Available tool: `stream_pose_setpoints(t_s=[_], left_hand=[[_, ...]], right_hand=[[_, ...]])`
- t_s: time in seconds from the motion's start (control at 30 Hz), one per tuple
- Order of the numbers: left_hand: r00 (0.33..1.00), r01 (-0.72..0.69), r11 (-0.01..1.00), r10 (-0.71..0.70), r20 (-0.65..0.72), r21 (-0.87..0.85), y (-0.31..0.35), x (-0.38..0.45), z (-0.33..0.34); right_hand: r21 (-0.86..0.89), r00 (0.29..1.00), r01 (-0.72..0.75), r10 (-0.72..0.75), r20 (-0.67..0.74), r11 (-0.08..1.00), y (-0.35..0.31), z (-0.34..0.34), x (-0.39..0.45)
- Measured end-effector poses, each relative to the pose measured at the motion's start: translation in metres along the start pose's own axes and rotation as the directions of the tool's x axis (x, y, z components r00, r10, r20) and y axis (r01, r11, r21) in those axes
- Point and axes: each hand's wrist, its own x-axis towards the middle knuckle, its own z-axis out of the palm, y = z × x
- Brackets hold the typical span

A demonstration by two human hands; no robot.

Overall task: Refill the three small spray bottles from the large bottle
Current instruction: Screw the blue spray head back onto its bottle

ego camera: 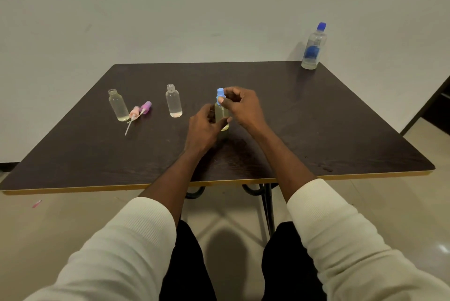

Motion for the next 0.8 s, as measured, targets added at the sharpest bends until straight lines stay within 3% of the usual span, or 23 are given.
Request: stream_pose_setpoints(t_s=[0.13, 0.3, 0.6, 0.8], left_hand=[[1.0, 0.005, 1.0, -0.005, -0.014, 0.014, 0.0008, -0.0002, 0.0002], [1.0, -0.01, 1.0, 0.01, -0.005, 0.006, -0.0015, 0.0004, -0.0001], [1.0, -0.007, 0.999, 0.007, -0.009, 0.034, 0.003, -0.0009, 0.0012], [1.0, 0.017, 1.0, -0.017, 0.002, 0.012, 0.0023, -0.0008, 0.0018]], right_hand=[[-0.016, 1.0, 0.006, -0.006, -0.019, 1.0, 0.0014, -0.0037, 0.0004], [-0.064, 0.994, 0.02, -0.013, 0.108, 0.998, -0.0028, -0.0072, 0.0003], [-0.082, 0.999, 0.008, -0.013, -0.049, 0.997, -0.0031, 0.0022, -0.0016], [-0.18, 0.999, 0.011, -0.003, 0.04, 0.984, -0.0066, 0.0005, 0.0022]])
